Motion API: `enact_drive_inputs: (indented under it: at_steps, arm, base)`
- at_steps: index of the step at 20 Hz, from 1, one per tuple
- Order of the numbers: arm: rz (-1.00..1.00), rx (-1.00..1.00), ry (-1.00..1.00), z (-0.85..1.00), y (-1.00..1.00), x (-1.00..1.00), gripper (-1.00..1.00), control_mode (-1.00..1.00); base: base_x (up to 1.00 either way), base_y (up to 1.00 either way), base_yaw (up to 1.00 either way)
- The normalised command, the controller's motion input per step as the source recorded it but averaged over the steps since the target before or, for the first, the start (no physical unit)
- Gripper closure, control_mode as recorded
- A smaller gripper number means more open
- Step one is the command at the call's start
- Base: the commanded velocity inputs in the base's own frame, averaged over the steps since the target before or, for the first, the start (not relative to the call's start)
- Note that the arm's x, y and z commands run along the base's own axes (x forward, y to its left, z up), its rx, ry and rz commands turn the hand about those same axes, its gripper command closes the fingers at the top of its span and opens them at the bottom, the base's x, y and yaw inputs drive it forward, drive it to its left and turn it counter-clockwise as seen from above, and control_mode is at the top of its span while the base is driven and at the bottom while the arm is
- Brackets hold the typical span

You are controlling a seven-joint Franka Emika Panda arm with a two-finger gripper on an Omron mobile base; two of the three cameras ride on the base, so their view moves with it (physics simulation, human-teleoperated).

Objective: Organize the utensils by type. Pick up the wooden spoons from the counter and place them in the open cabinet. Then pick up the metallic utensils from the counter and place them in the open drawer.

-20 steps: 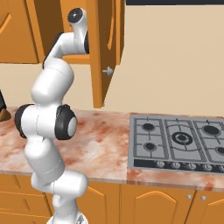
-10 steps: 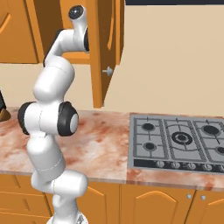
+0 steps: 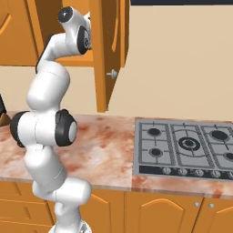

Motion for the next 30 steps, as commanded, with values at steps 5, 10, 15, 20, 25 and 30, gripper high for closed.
enact_drive_inputs:
  at_steps: [5,10,15,20,25,30]
  arm:
    - [0.0,0.0,-0.12,-0.23,0.14,-0.8,-1.0,-1.0]
    - [-0.05,0.05,0.04,-0.3,0.16,-0.95,-1.0,-1.0]
    - [-0.08,0.2,0.17,-0.02,0.11,-0.7,-1.0,-1.0]
    - [-0.02,0.25,0.27,-0.07,0.03,-0.58,-1.0,-1.0]
    - [0.0,0.24,0.25,-0.29,0.1,-0.48,-1.0,-1.0]
    - [-0.03,0.06,0.16,-0.6,0.27,-0.53,-1.0,-1.0]
  base:
    - [0.0,0.0,0.0]
    - [0.0,0.0,0.0]
    - [0.0,0.0,0.0]
    - [0.0,0.0,0.0]
    - [0.0,0.0,0.0]
    - [0.0,0.0,0.0]
